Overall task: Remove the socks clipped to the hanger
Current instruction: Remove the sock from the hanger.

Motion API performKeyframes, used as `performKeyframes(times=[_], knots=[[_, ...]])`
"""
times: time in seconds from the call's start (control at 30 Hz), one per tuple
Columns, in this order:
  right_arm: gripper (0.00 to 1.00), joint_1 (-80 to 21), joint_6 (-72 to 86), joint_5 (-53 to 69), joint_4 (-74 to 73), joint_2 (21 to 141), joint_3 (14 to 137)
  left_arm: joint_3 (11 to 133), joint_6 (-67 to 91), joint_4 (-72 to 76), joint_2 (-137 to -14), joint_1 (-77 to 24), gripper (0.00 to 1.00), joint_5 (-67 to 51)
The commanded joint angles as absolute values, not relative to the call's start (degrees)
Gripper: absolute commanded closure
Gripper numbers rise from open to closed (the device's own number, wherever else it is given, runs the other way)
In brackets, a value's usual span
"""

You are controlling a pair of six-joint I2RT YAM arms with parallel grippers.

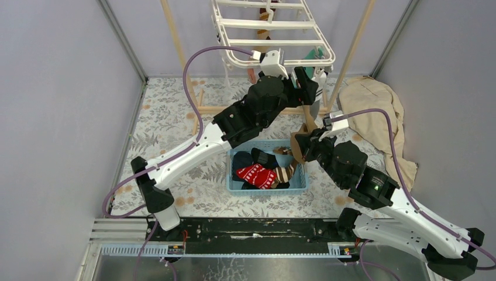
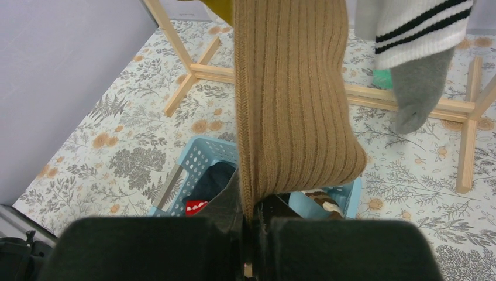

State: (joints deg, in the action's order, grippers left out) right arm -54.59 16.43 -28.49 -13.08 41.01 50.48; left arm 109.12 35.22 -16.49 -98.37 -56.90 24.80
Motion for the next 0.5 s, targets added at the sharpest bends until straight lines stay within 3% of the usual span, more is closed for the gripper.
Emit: performKeyframes(times=[0.0, 0.47], knots=[[1.0, -54.9, 16.6, -27.0, -11.3, 40.6, 50.5, 107.9, 36.8, -8.0, -97.5, -57.1, 0.14, 28.6], [1.0, -54.9, 16.4, -27.2, -12.6, 38.6, 50.2, 104.2, 36.9, -2.2, -96.9, -56.3, 0.27, 31.2]])
